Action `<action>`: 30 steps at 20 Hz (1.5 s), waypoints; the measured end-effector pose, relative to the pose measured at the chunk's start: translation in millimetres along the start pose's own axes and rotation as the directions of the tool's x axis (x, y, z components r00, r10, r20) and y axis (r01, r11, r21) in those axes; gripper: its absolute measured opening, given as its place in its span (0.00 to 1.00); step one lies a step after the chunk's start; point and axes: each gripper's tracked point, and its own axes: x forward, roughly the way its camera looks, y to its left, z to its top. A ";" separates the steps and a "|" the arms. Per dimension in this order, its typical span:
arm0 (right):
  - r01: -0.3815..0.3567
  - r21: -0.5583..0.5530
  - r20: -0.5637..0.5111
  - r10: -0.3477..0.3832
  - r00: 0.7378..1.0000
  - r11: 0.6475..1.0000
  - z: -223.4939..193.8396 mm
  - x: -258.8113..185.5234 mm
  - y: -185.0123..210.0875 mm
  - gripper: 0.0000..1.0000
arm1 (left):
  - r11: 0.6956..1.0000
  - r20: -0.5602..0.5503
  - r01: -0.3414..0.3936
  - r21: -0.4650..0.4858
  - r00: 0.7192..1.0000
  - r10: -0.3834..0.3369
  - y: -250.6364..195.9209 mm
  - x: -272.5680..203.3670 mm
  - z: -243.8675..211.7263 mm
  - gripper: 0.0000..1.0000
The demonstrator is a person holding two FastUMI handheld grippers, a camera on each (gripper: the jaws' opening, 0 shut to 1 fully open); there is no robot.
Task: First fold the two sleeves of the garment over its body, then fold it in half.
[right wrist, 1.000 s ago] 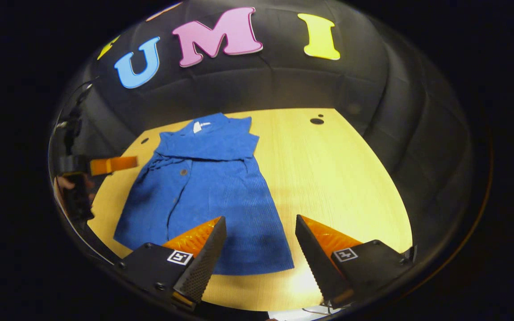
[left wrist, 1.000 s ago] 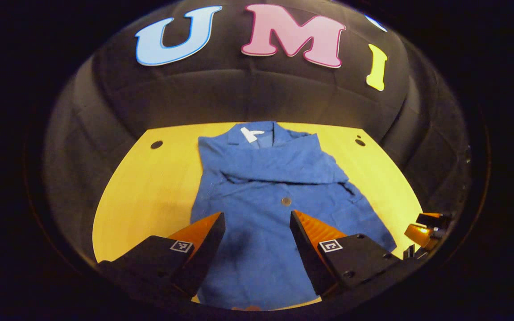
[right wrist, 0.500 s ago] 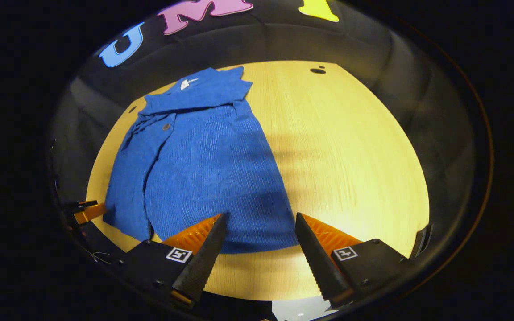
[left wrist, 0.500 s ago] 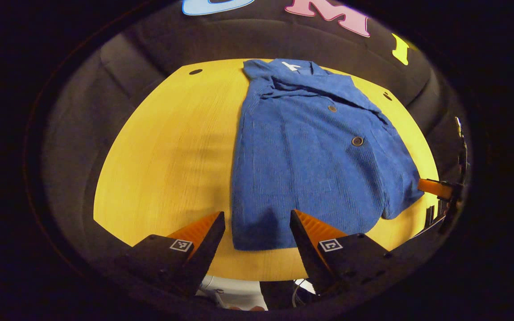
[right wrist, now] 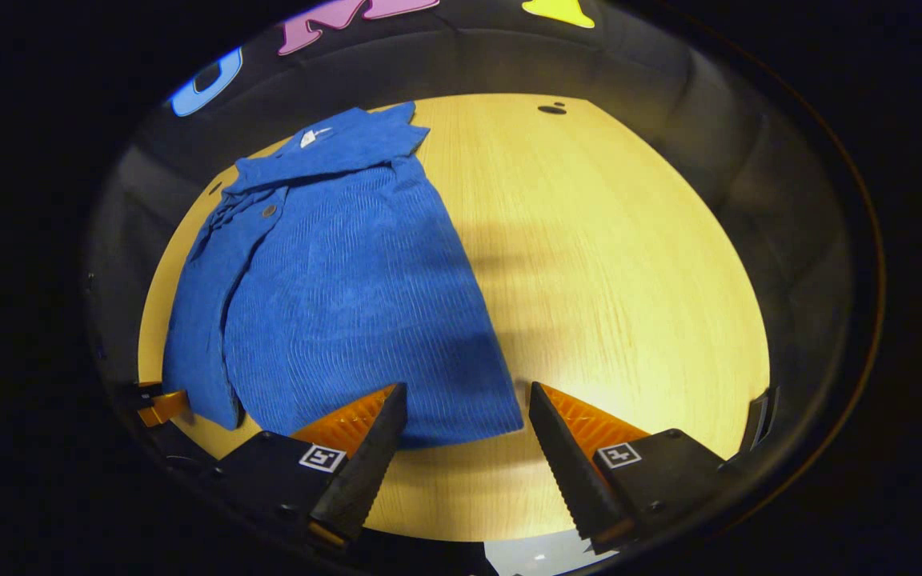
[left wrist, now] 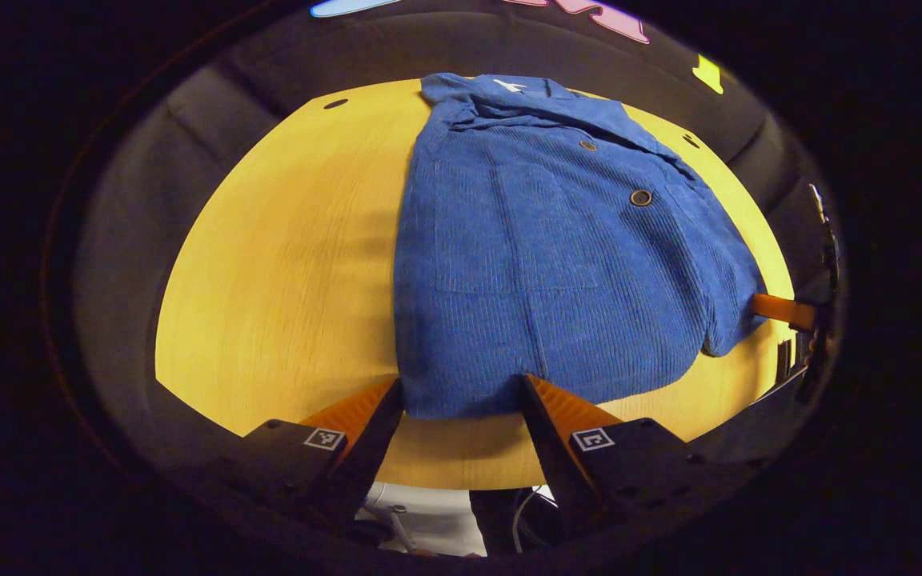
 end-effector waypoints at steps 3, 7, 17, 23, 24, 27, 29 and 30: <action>0.017 -0.078 -0.009 -0.018 1.000 0.997 -2.2 3.0 5.9 0.90 | 0.999 -0.001 0.011 0.030 1.000 -0.011 -8.0 0.5 3.4 0.88; 0.009 -0.047 -0.040 -0.011 0.999 0.999 0.2 5.2 10.5 0.68 | 0.999 -0.002 0.025 0.027 1.000 -0.025 -24.0 3.1 4.8 0.45; -0.116 -0.051 -0.026 0.114 0.993 0.992 1.0 4.4 21.9 0.03 | 0.993 0.024 0.105 -0.055 0.994 -0.104 -44.9 2.3 7.8 0.00; -0.162 0.033 -0.028 0.162 0.986 0.986 7.0 -7.6 23.9 0.02 | 0.977 0.073 0.136 -0.166 0.989 -0.125 -46.4 -6.6 14.8 0.00; -0.171 0.026 -0.019 0.172 0.985 0.985 11.0 -12.4 26.3 0.02 | 0.976 0.083 0.142 -0.168 0.988 -0.129 -46.2 -12.4 15.3 0.00; -0.198 -0.001 -0.008 0.198 0.980 0.980 21.5 -27.0 35.6 0.03 | 0.974 0.100 0.153 -0.169 0.985 -0.138 -46.0 -30.2 21.7 0.00; -0.218 -0.021 0.013 0.218 0.976 0.976 34.4 -38.6 43.4 0.03 | 0.971 0.124 0.169 -0.170 0.981 -0.149 -47.6 -42.9 32.3 0.00; -0.232 -0.026 0.028 0.233 0.972 0.972 43.5 -44.4 48.6 0.02 | 0.970 0.138 0.178 -0.167 0.978 -0.156 -48.8 -49.7 39.9 0.00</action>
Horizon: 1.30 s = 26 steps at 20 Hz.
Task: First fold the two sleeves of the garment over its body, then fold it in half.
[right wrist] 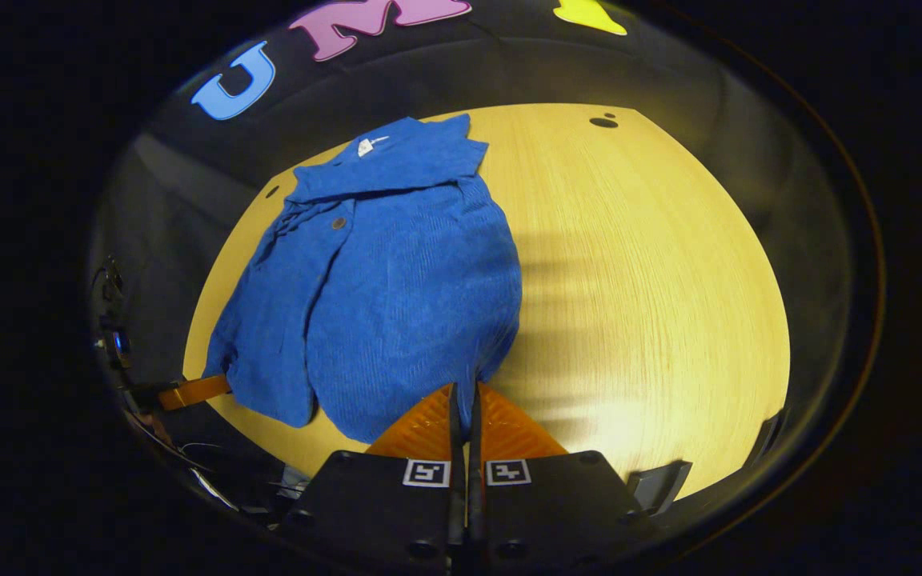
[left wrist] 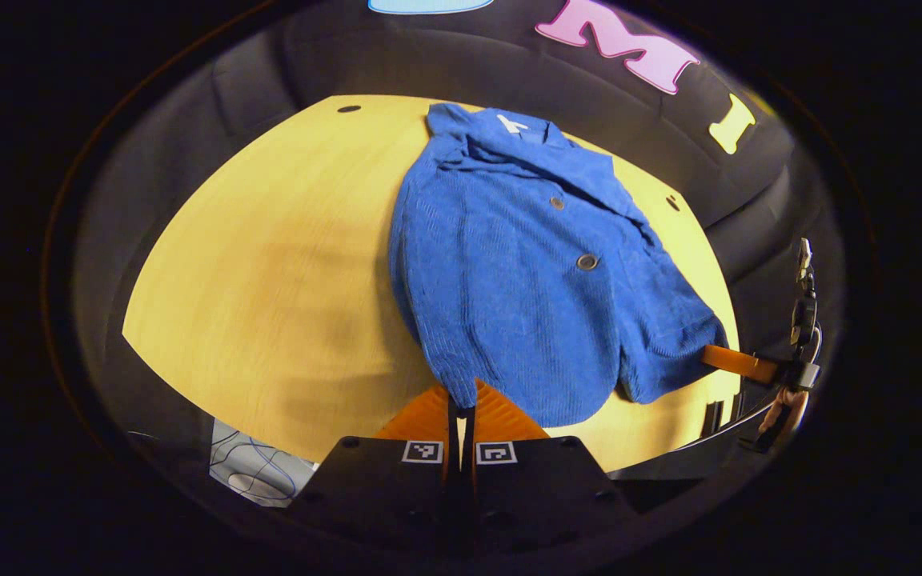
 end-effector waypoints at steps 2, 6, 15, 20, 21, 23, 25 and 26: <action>-0.029 0.000 0.033 0.029 0.999 1.000 22.4 -8.0 11.1 0.02 | 1.000 0.026 0.019 0.008 0.999 -0.019 -7.6 -8.4 18.8 0.00; -0.068 0.004 0.125 0.067 0.990 0.998 84.3 -20.2 24.7 0.02 | 0.998 0.081 0.050 0.037 0.995 -0.053 -21.6 -22.5 69.1 0.00; -0.106 -0.014 0.249 0.106 0.963 0.994 194.7 -7.2 43.0 0.02 | 0.990 0.234 0.129 0.054 0.962 -0.138 -40.5 -29.6 202.5 0.00; -0.094 -0.049 0.339 0.105 0.935 0.994 274.1 6.8 47.7 0.02 | 0.990 0.309 0.130 0.054 0.940 -0.141 -33.6 -11.7 272.5 0.00; -0.089 -0.056 0.359 0.103 0.928 0.995 292.3 10.9 49.0 0.02 | 0.990 0.327 0.132 0.049 0.934 -0.141 -33.0 -7.2 287.8 0.00; -0.082 -0.064 0.395 0.101 0.913 0.995 327.7 22.0 53.2 0.02 | 0.993 0.370 0.108 0.050 0.921 -0.119 -24.1 8.8 322.9 0.00; -0.068 -0.081 0.425 0.096 0.900 0.994 359.1 37.1 57.4 0.02 | 0.995 0.401 0.083 0.051 0.911 -0.096 -13.6 26.1 356.0 0.00; -0.056 -0.092 0.438 0.091 0.894 0.994 373.9 45.5 58.6 0.02 | 0.996 0.416 0.073 0.057 0.905 -0.090 -8.8 36.4 371.0 0.00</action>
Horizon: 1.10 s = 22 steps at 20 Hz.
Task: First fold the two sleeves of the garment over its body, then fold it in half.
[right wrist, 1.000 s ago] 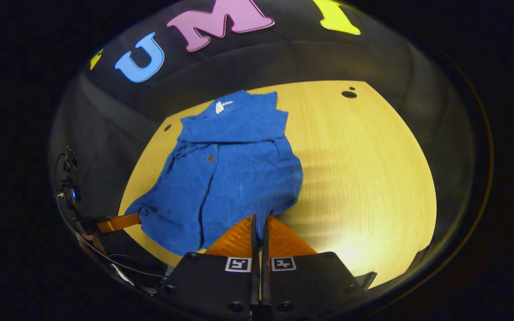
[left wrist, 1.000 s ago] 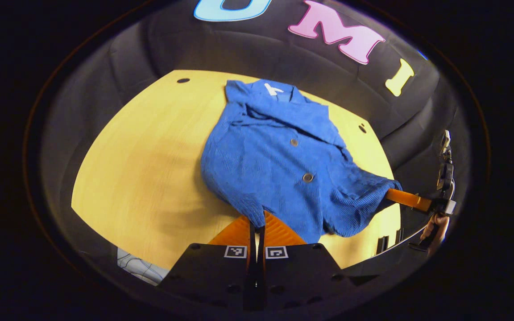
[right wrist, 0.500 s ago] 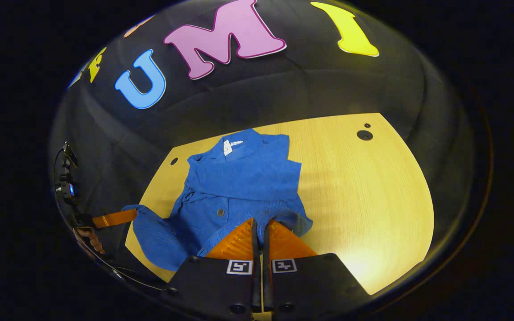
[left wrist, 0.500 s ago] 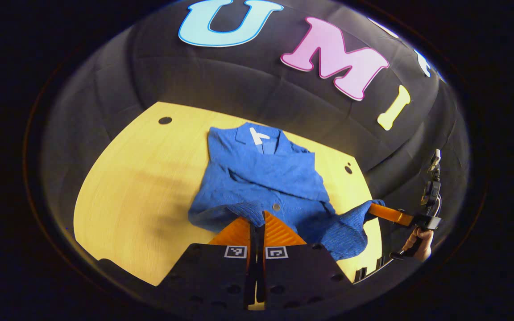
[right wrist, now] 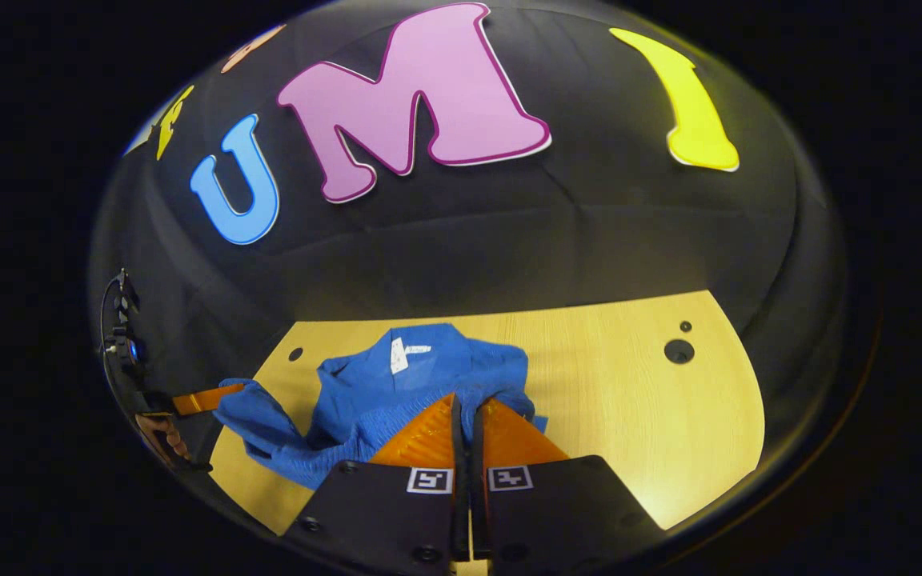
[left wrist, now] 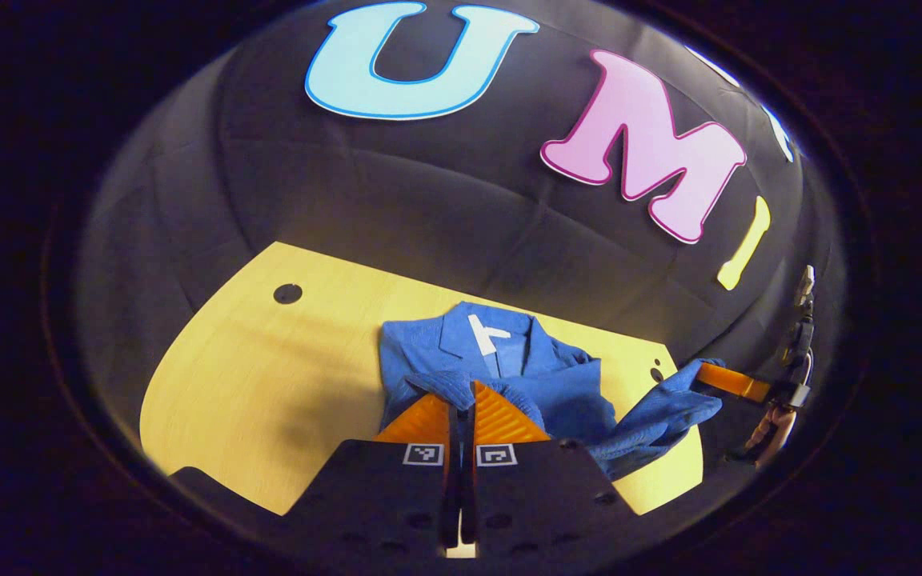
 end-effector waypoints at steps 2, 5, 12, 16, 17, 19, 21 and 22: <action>0.026 -0.001 0.028 -0.026 0.999 1.000 14.5 29.9 -6.7 0.02 | 0.999 0.037 0.017 -0.031 0.999 -0.016 6.0 31.6 17.8 0.00; 0.055 0.074 0.071 -0.060 0.996 0.996 27.4 78.5 -23.4 0.02 | 0.998 0.133 0.031 -0.062 0.991 -0.023 26.4 92.1 44.1 0.00; 0.191 0.029 0.037 -0.192 0.981 0.981 -21.7 187.2 -72.4 0.05 | 0.994 0.102 -0.072 0.087 0.993 0.063 79.8 200.7 22.9 0.10; 0.224 0.002 0.024 -0.224 0.974 0.975 -36.2 193.1 -80.0 0.46 | 0.974 0.093 -0.190 0.119 0.979 0.180 104.2 196.2 19.9 0.83; 0.233 -0.009 0.042 -0.232 0.972 0.972 -34.1 188.2 -78.6 0.72 | 0.968 0.110 -0.215 0.129 0.973 0.201 103.2 188.6 25.5 0.84; 0.247 -0.021 0.100 -0.244 0.965 0.969 -23.1 167.7 -72.7 0.93 | 0.967 0.175 -0.217 0.132 0.966 0.193 90.4 171.5 39.9 0.84; 0.251 -0.038 0.161 -0.242 0.957 0.967 -15.2 142.6 -62.5 0.92 | 0.968 0.244 -0.210 0.138 0.954 0.172 74.1 146.8 51.0 0.84; 0.256 -0.057 0.194 -0.241 0.951 0.965 -13.1 129.0 -58.0 0.99 | 0.968 0.278 -0.201 0.152 0.948 0.153 64.3 133.2 55.3 0.84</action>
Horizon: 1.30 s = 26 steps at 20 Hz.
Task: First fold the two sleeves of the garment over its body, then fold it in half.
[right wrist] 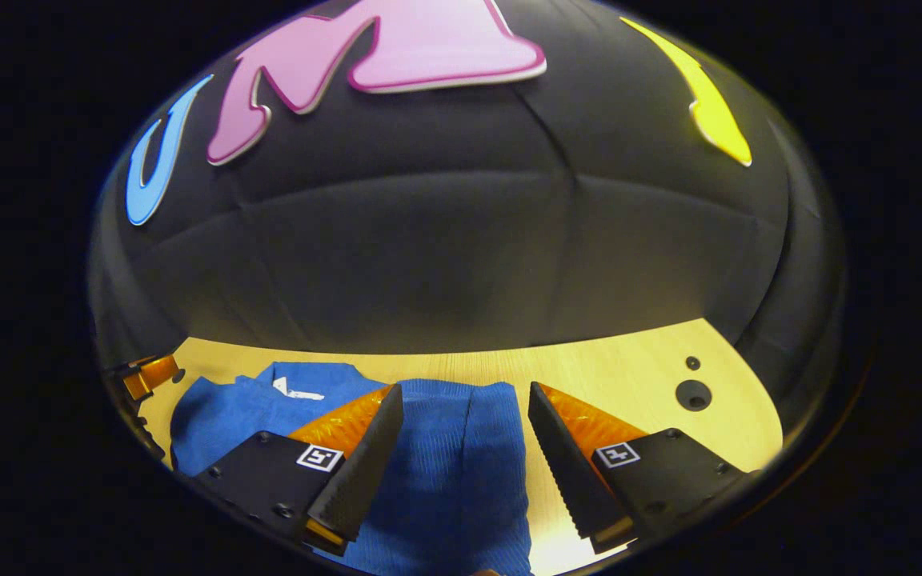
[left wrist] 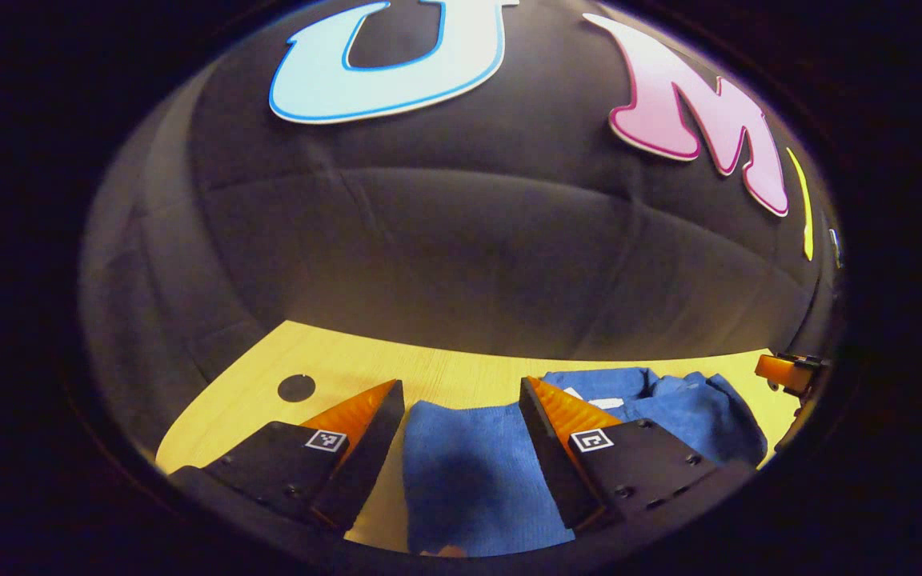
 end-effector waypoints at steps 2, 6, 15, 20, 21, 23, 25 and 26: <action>-0.013 -0.037 0.030 0.014 0.999 0.999 0.2 -27.2 5.6 0.99 | 0.998 0.084 0.060 0.036 0.995 -0.063 -17.5 -34.5 20.3 0.84; -0.036 -0.032 0.119 0.040 0.992 0.999 -0.8 -86.8 26.1 0.98 | 0.986 0.202 0.128 0.103 0.968 -0.147 -46.9 -100.1 32.5 0.84; -0.013 -0.090 0.390 0.047 0.920 0.996 35.6 -225.5 62.4 0.98 | 0.961 0.428 0.252 0.117 0.860 -0.278 -51.5 -246.0 31.6 0.82; 0.041 -0.156 0.510 0.045 0.859 0.987 44.0 -295.6 77.4 0.96 | 0.969 0.454 0.238 0.068 0.858 -0.242 -27.0 -308.2 9.7 0.82; 0.034 -0.160 0.504 0.053 0.862 0.986 36.6 -305.9 81.5 0.98 | 0.966 0.461 0.246 0.084 0.850 -0.256 -26.5 -319.2 4.4 0.82; 0.010 -0.144 0.499 0.063 0.864 0.990 25.8 -331.3 88.1 1.00 | 0.967 0.449 0.238 0.094 0.857 -0.255 -20.1 -336.5 -14.9 0.82; -0.005 -0.153 0.490 0.080 0.868 0.988 16.7 -358.3 93.6 0.94 | 0.965 0.431 0.248 0.089 0.864 -0.262 -20.9 -362.9 -33.5 0.82; 0.001 -0.189 0.467 0.089 0.880 0.982 9.7 -371.4 96.2 0.94 | 0.968 0.432 0.237 0.086 0.866 -0.251 -19.1 -379.5 -38.8 0.82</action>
